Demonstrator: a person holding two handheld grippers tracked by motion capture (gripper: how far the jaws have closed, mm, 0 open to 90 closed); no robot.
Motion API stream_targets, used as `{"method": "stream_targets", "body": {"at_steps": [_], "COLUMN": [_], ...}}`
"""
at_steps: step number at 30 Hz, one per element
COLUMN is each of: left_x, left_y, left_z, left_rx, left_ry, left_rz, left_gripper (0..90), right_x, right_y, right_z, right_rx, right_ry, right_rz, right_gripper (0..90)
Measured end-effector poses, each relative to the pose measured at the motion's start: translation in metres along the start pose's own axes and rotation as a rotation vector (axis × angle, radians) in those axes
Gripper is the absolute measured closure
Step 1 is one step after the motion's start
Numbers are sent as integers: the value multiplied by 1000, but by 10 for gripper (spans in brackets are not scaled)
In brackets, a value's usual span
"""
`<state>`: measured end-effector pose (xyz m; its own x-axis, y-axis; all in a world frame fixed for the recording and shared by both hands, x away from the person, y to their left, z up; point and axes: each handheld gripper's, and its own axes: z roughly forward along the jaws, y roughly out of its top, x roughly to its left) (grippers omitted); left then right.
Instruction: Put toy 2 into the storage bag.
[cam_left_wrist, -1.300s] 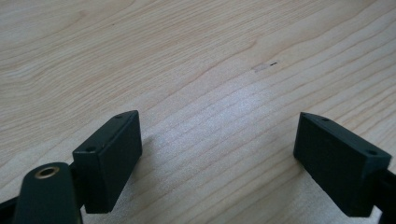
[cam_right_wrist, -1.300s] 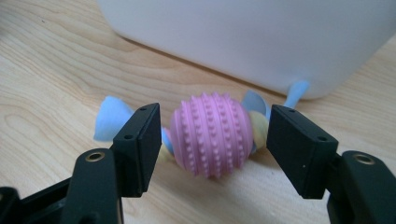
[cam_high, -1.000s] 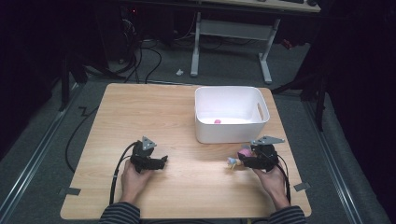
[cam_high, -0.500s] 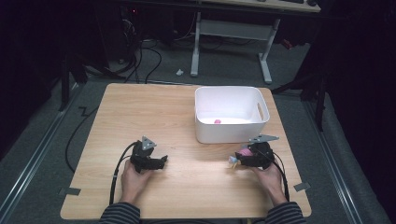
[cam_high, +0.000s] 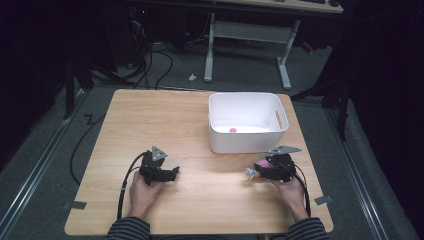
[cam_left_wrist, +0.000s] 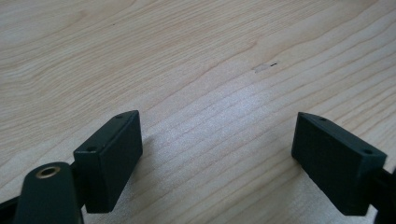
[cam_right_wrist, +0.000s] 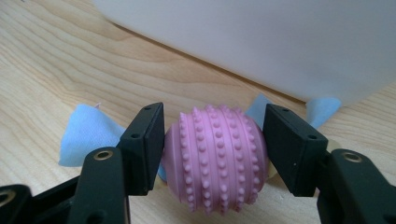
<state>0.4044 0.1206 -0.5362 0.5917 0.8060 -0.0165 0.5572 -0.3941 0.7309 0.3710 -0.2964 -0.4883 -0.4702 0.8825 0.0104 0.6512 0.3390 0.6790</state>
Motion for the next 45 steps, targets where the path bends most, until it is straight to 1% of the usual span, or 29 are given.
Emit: {"method": "stream_targets", "body": {"at_steps": [3, 4, 9, 15, 25, 26, 27, 35, 38, 42, 45], "left_x": [0, 0, 0, 0, 0, 0, 0, 0, 0, 0, 0], "left_y": [0, 0, 0, 0, 0, 0, 0, 0, 0, 0, 0], "left_z": [0, 0, 0, 0, 0, 0, 0, 0, 0, 0, 0], "left_rx": [0, 0, 0, -1, -1, -1, -1, -2, -2, -2, -2], "left_ry": [0, 0, 0, 2, 2, 2, 2, 5, 5, 6, 6], "left_rz": [0, 0, 0, 1, -1, -1, -1, -4, -4, -4, -4], "left_gripper": [164, 164, 165, 166, 169, 169, 169, 180, 182, 182, 182], "right_x": [1, 1, 2, 4, 12, 13, 13, 16, 17, 21, 22], "right_y": [0, 0, 1, 3, 11, 12, 13, 27, 33, 42, 49], "right_z": [-4, -6, -17, -30, -50, -53, -55, -78, -83, -88, -92], "right_rx": [-3, -9, -19, -36, -65, -69, -76, -100, -104, -104, -108], "right_ry": [11, 12, 22, 33, 50, 54, 55, 47, 50, 47, 55], "right_rz": [5, -2, -7, -28, -62, -60, -68, -92, -90, -110, -119], "right_gripper": [406, 406, 407, 408, 408, 408, 408, 410, 410, 413, 414]}}
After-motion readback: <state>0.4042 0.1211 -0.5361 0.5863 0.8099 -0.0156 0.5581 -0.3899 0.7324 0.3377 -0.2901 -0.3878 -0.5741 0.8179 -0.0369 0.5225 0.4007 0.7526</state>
